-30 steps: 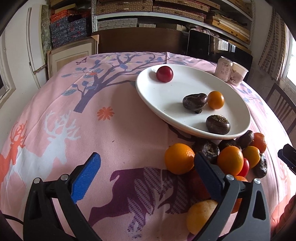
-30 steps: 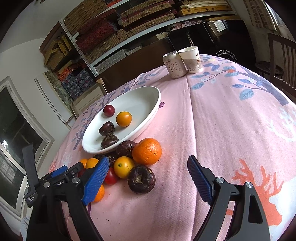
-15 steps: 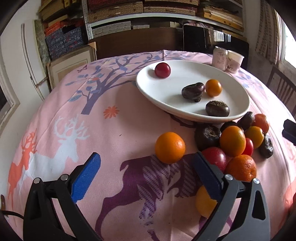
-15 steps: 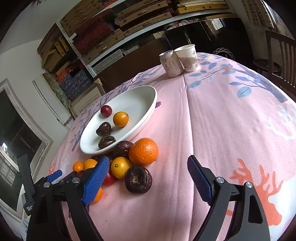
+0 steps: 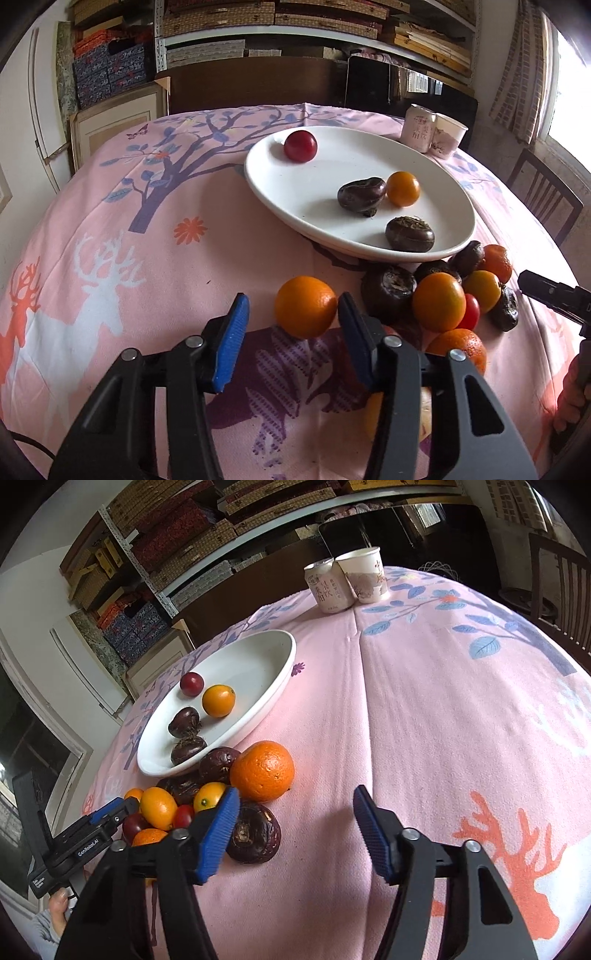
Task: Organize fruits
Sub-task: 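Grasp an orange with the left gripper while the right gripper grasps a large orange, then set both oranges on the white plate and open both grippers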
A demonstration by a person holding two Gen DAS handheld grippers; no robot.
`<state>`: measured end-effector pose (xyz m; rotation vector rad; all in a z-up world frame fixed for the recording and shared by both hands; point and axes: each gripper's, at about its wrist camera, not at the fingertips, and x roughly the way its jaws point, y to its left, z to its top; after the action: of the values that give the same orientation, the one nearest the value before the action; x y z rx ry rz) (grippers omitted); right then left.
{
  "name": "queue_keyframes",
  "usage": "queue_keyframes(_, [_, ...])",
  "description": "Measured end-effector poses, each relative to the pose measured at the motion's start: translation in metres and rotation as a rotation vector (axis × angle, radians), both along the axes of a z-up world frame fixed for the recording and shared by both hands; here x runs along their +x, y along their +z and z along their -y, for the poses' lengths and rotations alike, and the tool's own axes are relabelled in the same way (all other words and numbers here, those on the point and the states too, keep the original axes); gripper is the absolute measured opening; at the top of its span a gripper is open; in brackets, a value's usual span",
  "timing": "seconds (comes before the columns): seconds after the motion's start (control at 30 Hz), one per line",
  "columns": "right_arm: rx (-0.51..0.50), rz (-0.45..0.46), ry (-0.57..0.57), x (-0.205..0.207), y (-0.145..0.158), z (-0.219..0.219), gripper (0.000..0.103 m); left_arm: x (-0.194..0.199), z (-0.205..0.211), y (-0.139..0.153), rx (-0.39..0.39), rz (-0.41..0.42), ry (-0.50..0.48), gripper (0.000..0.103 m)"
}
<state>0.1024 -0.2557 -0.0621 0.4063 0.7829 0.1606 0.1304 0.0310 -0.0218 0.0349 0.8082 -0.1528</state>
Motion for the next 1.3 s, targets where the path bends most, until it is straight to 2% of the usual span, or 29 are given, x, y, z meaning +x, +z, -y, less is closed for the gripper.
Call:
queue_keyframes(0.17, [-0.037, 0.005, 0.027, 0.015, 0.001, -0.012, 0.058, 0.004, -0.006, -0.003, -0.068, -0.027, 0.007, 0.048])
queue_keyframes(0.3, [0.008, -0.012, 0.079, 0.029, -0.003, -0.017, 0.057, 0.008, -0.01, -0.006, -0.112, -0.046, 0.011, 0.049])
queue_keyframes(0.37, [0.026, 0.0, 0.108, 0.028, -0.001, -0.019, 0.041, 0.01, -0.014, -0.007, -0.145, -0.06, 0.01, 0.049])
queue_keyframes(0.43, [0.017, 0.005, 0.111, 0.026, -0.001, -0.02, 0.04, 0.01, -0.017, -0.007, -0.189, -0.072, -0.008, 0.036])
queue_keyframes(0.57, [0.02, 0.014, 0.104, 0.022, 0.001, -0.019, 0.04, 0.006, -0.015, -0.006, -0.175, -0.064, -0.012, 0.036])
queue_keyframes(0.67, [0.046, 0.019, 0.089, 0.019, 0.001, -0.012, 0.04, 0.005, -0.02, -0.006, -0.195, -0.072, 0.0, 0.036])
queue_keyframes(0.73, [0.062, 0.028, 0.083, 0.016, 0.002, -0.008, 0.039, 0.002, -0.024, -0.002, -0.213, -0.058, 0.004, 0.036])
queue_keyframes(0.9, [0.085, 0.072, 0.071, 0.006, 0.009, -0.003, 0.036, -0.012, -0.024, 0.018, -0.186, 0.04, 0.026, 0.036])
queue_keyframes(0.93, [0.097, 0.089, 0.07, 0.002, 0.012, -0.002, 0.024, -0.015, -0.024, 0.022, -0.186, 0.059, 0.025, 0.036])
queue_keyframes(0.97, [0.114, 0.108, 0.073, -0.001, 0.015, 0.001, 0.017, -0.017, -0.023, 0.026, -0.184, 0.075, 0.023, 0.036])
queue_keyframes(1.03, [0.106, 0.135, 0.066, -0.005, 0.02, 0.002, 0.017, -0.017, -0.02, 0.035, -0.186, 0.1, 0.016, 0.036])
queue_keyframes(1.1, [0.07, 0.082, 0.081, 0.003, 0.014, -0.003, 0.017, -0.013, -0.015, 0.039, -0.193, 0.099, 0.003, 0.036])
queue_keyframes(1.13, [0.077, 0.055, 0.091, 0.007, 0.011, -0.005, 0.018, -0.01, -0.013, 0.039, -0.196, 0.094, -0.006, 0.036])
queue_keyframes(1.17, [0.077, 0.061, 0.087, 0.006, 0.013, -0.004, 0.028, -0.009, -0.01, 0.037, -0.193, 0.087, -0.012, 0.036])
queue_keyframes(1.2, [0.075, 0.071, 0.085, 0.004, 0.015, -0.004, 0.045, -0.009, -0.008, 0.035, -0.185, 0.079, -0.017, 0.036])
queue_keyframes(1.23, [0.063, 0.079, 0.071, 0.002, 0.016, -0.003, 0.073, -0.01, -0.007, 0.033, -0.178, 0.073, -0.024, 0.036])
queue_keyframes(1.3, [0.034, 0.069, 0.061, 0.005, 0.015, -0.005, 0.074, -0.012, -0.007, 0.033, -0.179, 0.075, -0.029, 0.036])
